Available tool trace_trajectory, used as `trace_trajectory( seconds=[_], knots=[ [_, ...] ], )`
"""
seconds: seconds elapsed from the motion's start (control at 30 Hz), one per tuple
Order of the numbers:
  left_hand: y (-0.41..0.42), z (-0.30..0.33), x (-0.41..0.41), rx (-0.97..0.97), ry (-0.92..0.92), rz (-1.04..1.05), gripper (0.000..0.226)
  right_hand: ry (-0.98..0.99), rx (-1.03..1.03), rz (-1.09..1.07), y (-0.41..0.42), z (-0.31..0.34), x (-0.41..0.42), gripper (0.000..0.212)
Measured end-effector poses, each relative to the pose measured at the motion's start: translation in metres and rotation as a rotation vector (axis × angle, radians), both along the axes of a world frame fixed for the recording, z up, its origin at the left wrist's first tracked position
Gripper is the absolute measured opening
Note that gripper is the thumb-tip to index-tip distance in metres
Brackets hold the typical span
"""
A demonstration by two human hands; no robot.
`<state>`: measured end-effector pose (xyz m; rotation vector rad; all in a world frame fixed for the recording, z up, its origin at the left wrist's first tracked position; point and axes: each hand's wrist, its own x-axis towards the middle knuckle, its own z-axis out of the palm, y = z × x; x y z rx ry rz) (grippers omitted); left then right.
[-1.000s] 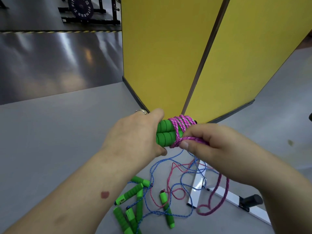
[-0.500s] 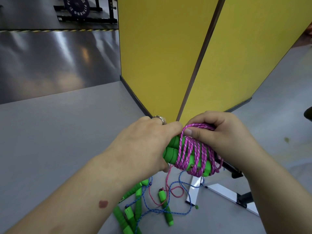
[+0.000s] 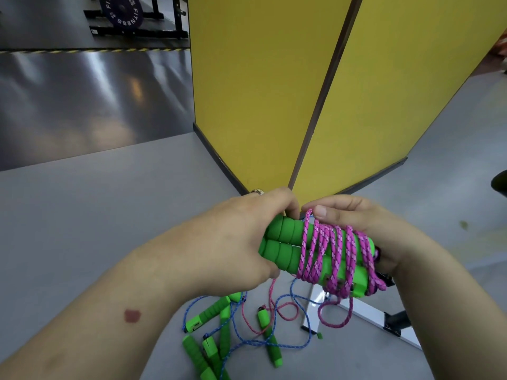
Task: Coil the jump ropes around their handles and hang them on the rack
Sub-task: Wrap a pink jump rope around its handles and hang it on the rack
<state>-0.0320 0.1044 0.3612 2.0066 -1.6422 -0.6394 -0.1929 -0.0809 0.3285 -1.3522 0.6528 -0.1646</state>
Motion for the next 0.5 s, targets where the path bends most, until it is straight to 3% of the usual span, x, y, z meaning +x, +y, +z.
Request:
trace_trajectory(
  seconds=[0.1, 0.17, 0.23, 0.37, 0.5],
  knots=[
    [0.001, 0.004, 0.001, -0.047, 0.113, 0.029, 0.054, 0.089, 0.171, -0.227, -0.008, -0.027, -0.010, 0.019],
    [0.000, 0.006, 0.002, -0.099, 0.152, 0.073, 0.051, 0.064, 0.239, -0.258, -0.012, -0.037, -0.009, 0.020],
    [-0.001, 0.006, 0.004, -0.152, 0.150, 0.128, 0.049, 0.011, 0.121, -0.086, -0.004, -0.031, -0.002, 0.012],
    [-0.003, 0.000, 0.006, -0.210, 0.119, 0.270, 0.053, 0.098, -0.210, 0.105, 0.023, -0.011, 0.012, 0.032],
    [-0.007, -0.005, 0.007, -0.293, 0.106, 0.382, 0.058, 0.157, -0.338, 0.244, 0.039, 0.001, 0.015, 0.038]
  ],
)
